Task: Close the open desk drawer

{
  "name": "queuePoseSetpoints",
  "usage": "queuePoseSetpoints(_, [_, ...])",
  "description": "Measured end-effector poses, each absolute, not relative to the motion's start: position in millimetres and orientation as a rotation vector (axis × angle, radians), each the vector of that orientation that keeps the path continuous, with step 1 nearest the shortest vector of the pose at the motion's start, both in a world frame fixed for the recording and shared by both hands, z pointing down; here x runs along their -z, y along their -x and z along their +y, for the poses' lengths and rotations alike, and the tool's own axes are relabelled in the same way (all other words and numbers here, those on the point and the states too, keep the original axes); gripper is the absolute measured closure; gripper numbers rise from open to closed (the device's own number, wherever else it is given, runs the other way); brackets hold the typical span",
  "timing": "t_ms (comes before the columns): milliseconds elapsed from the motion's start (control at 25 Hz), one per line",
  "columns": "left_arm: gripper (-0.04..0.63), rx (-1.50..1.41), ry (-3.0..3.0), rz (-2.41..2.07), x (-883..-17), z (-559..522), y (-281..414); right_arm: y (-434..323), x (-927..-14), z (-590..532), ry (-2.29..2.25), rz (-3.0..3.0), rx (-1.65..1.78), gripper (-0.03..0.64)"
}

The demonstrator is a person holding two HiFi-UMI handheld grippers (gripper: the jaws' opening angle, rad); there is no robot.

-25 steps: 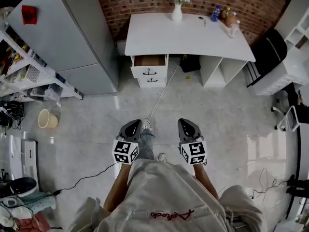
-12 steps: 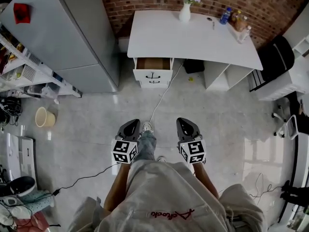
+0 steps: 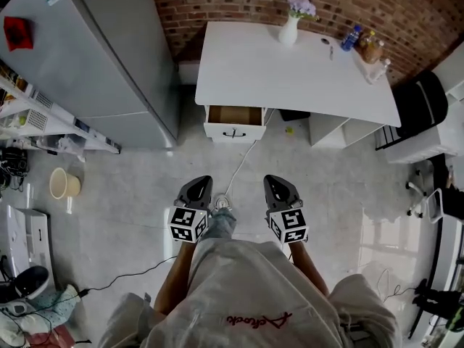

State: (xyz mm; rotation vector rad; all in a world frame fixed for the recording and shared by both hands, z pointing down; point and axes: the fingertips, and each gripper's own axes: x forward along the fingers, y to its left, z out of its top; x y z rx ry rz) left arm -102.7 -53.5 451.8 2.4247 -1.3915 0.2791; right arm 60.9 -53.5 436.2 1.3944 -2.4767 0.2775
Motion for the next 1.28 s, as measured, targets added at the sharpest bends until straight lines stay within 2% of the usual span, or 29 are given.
queuePoseSetpoints(720, [0.583,-0.273,-2.526,-1.295,-433.4,-246.7,140.3,-29.4,-407.9,-241.5,-1.5,-2.454,-0.236,0.598])
queuePoseSetpoints(1280, [0.583,-0.348,-2.485,-1.234,-466.0,-297.6,151.3,-24.2,-437.0,-278.7,-1.516,-2.401,-0.393,0.598])
